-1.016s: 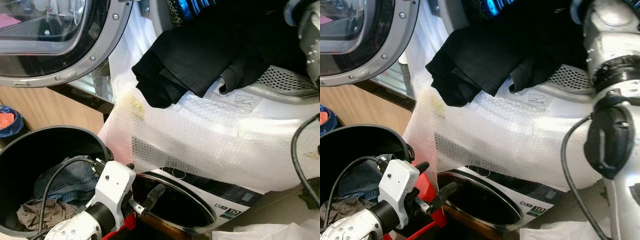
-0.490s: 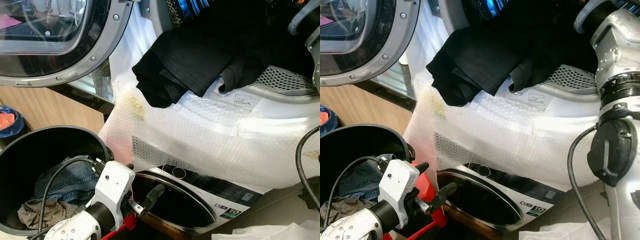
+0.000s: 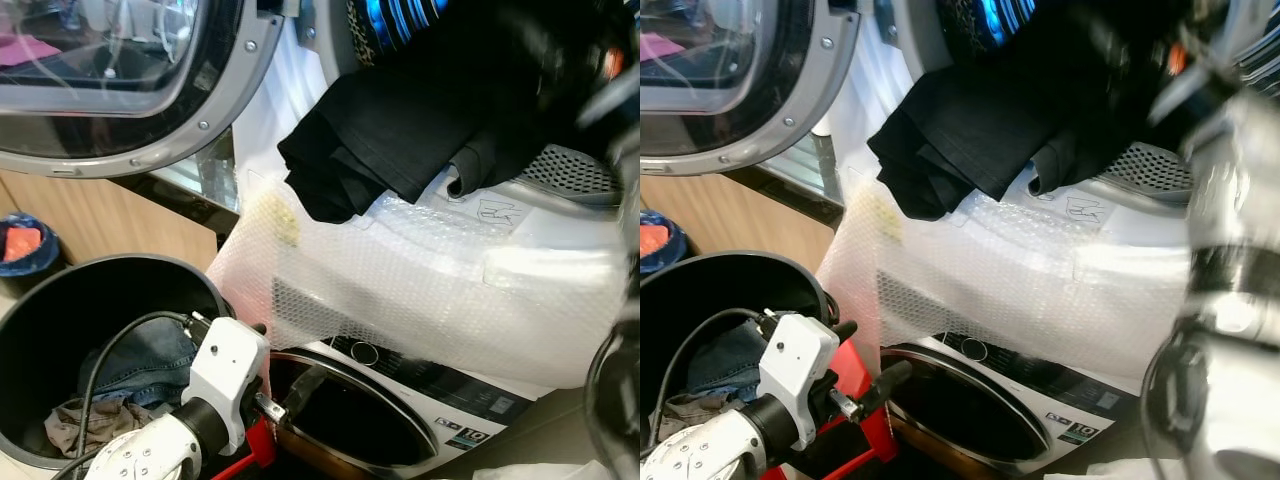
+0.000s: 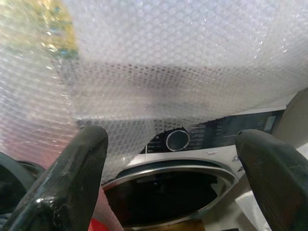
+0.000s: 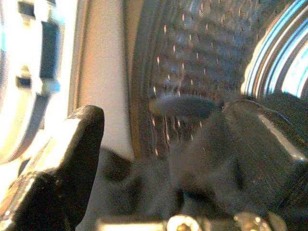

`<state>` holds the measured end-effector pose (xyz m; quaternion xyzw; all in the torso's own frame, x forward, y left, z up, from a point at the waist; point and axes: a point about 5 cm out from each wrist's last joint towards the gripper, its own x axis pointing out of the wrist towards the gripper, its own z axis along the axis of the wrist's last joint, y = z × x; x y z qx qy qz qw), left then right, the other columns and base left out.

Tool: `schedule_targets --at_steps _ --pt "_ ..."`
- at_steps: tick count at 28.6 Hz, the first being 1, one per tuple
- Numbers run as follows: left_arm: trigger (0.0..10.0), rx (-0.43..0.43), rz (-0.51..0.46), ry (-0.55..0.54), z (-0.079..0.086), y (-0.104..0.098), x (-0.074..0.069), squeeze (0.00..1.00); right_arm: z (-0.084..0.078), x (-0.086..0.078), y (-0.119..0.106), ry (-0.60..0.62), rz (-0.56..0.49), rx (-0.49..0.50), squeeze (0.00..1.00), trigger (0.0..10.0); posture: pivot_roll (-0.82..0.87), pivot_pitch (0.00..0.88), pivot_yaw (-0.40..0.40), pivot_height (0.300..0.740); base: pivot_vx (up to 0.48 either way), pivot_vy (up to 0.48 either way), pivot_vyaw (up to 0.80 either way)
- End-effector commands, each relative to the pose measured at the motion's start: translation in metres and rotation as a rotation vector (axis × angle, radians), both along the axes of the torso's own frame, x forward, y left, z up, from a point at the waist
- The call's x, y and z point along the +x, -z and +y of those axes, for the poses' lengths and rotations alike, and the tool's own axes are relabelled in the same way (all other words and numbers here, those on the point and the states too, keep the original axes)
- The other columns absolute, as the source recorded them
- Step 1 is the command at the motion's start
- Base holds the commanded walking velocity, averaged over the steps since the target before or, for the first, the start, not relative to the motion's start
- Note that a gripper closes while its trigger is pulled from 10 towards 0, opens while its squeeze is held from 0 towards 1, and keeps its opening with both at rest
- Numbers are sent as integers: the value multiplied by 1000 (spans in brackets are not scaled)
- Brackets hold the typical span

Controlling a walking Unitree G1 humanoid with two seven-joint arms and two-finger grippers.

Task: Clothes washing

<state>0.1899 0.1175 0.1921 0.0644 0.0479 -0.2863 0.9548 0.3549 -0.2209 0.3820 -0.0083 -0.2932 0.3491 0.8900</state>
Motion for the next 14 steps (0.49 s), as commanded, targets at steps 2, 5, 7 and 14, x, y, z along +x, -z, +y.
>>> schedule_targets --at_steps 2,5,7,14 --pt "10000 -3 -6 16 -2 0 1 0 -8 -9 -10 20 -58 27 0 10000 51 70 -133 740 0 0 0" --pt "10000 -3 -14 29 -2 -2 3 0 -5 -12 -14 25 -84 29 0 10000 51 67 -132 740 0 0 0" --pt "10000 0 -17 29 -2 -2 3 0 -4 -19 -12 23 -81 32 0 10000 51 65 -132 740 0 0 0" --pt "10000 -1 -23 30 -3 -2 6 0 11 -38 -6 10 -61 23 0 10000 47 58 -134 740 0 0 0"
